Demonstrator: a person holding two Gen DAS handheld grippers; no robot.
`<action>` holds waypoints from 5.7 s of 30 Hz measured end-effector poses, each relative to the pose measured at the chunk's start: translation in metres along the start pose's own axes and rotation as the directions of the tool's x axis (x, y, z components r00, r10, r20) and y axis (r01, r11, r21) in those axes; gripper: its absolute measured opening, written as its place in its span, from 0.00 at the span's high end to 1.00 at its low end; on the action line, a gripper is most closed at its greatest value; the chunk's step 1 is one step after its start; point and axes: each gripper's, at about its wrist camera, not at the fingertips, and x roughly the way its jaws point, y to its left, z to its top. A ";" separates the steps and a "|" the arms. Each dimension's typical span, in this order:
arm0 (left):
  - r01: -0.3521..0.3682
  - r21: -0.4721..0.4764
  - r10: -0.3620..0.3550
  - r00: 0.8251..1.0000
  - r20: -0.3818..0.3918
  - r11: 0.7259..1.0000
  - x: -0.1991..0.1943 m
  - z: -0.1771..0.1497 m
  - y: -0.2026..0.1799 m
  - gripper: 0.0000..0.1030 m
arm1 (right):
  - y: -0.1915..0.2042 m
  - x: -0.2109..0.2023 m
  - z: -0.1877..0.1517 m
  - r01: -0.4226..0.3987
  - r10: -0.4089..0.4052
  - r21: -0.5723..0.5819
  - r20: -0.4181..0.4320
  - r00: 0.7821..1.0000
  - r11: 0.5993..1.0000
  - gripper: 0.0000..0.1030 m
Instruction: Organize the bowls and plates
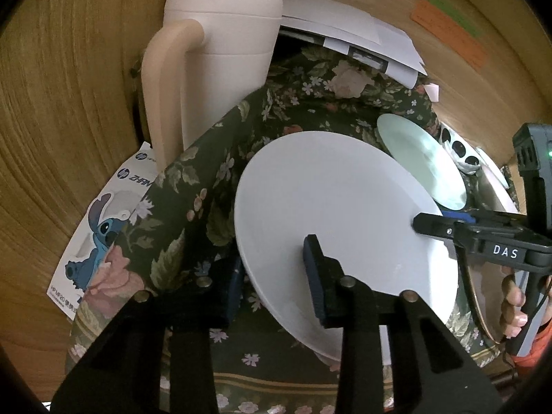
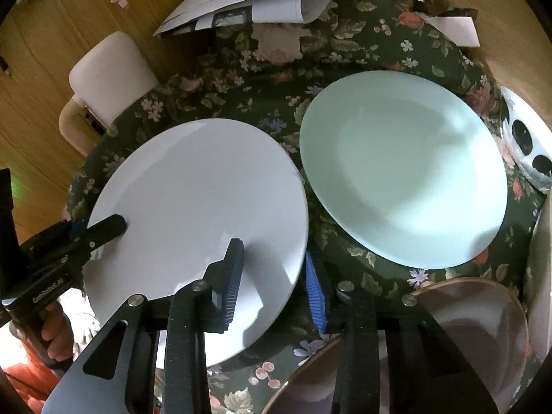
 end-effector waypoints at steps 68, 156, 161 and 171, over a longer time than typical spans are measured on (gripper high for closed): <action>0.165 0.191 -0.162 0.986 -0.033 0.968 -0.020 -0.024 -0.168 0.67 | -0.108 -0.136 -0.120 0.086 -0.148 0.272 0.217 0.965 0.958 0.70; 0.039 0.219 -0.030 0.998 -0.047 0.975 0.079 0.101 -0.135 0.14 | -0.151 -0.046 0.055 0.172 -0.175 0.071 0.048 0.983 0.983 0.44; 0.066 0.222 -0.045 0.994 -0.095 0.973 0.092 0.099 -0.136 0.24 | -0.159 -0.022 0.063 0.159 -0.156 0.076 -0.046 0.987 0.984 0.56; 0.106 0.228 -0.075 0.987 -0.143 0.968 0.108 0.093 -0.140 0.43 | -0.167 -0.002 0.074 0.188 -0.178 0.077 -0.128 0.976 0.979 0.60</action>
